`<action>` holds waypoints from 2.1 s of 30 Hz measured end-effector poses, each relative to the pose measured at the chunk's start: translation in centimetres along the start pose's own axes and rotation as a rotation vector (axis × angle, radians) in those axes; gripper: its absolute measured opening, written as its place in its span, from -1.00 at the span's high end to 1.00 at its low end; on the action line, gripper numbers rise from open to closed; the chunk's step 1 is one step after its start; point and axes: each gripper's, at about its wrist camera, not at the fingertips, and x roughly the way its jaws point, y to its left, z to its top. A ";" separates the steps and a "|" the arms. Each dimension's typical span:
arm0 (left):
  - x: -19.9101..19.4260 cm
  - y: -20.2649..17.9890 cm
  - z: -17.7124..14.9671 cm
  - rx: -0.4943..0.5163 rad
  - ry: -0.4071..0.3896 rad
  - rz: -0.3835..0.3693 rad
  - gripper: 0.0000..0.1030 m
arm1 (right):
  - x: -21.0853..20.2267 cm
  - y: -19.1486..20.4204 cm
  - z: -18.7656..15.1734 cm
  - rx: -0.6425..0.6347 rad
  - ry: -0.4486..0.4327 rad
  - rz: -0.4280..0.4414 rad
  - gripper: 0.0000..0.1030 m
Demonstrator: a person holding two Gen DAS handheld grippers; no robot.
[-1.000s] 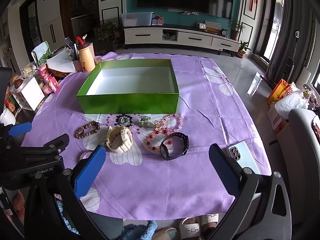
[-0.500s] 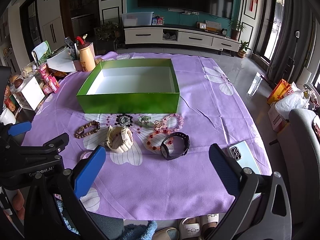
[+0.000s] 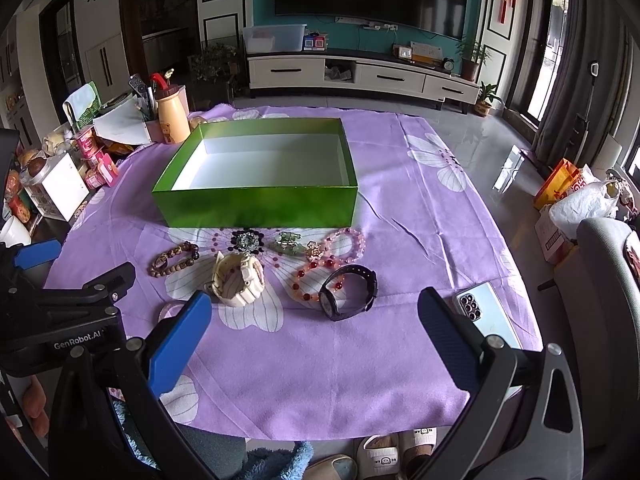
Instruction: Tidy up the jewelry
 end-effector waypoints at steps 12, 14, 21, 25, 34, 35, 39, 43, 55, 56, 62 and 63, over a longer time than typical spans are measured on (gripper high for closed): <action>0.0 -0.1 0.0 -0.001 -0.001 -0.002 -0.96 | 0.0 0.0 0.1 0.000 -0.002 0.003 -0.97; 0.0 -0.1 0.0 -0.001 -0.002 -0.001 -0.96 | 0.0 0.0 0.0 -0.001 -0.002 -0.001 -0.97; 0.5 0.1 -0.1 0.003 0.005 -0.035 -0.96 | 0.4 0.1 -0.1 0.005 -0.003 0.019 -0.97; 2.6 2.2 -0.2 -0.063 0.046 -0.143 -0.96 | 1.7 -0.4 -0.8 0.024 0.015 0.064 -0.97; 6.6 4.2 -1.3 -0.105 0.111 -0.238 -0.96 | 5.0 -2.3 -2.5 0.119 0.047 0.128 -0.97; 6.9 3.9 -1.6 -0.085 0.113 -0.240 -0.96 | 5.1 -2.4 -2.6 0.123 0.046 0.130 -0.97; 8.0 3.0 -2.6 -0.018 0.119 -0.238 -0.92 | 5.6 -2.6 -3.1 0.146 0.039 0.161 -0.91; 9.3 2.4 -3.4 0.044 0.133 -0.228 -0.47 | 6.3 -1.9 -3.5 0.150 0.035 0.231 -0.69; 11.0 0.5 -4.2 0.192 0.121 -0.246 0.50 | 11.1 2.4 -1.4 0.028 0.057 0.282 -0.03; 11.0 0.5 -4.2 0.197 0.115 -0.251 0.57 | 11.5 2.8 -1.2 0.015 0.060 0.279 -0.01; 10.9 0.4 -4.6 0.232 0.087 -0.299 0.78 | 13.6 4.1 -0.8 -0.022 0.099 0.269 0.16; 10.9 0.6 -4.6 0.233 0.083 -0.311 0.81 | 13.9 4.1 -0.9 -0.025 0.103 0.264 0.21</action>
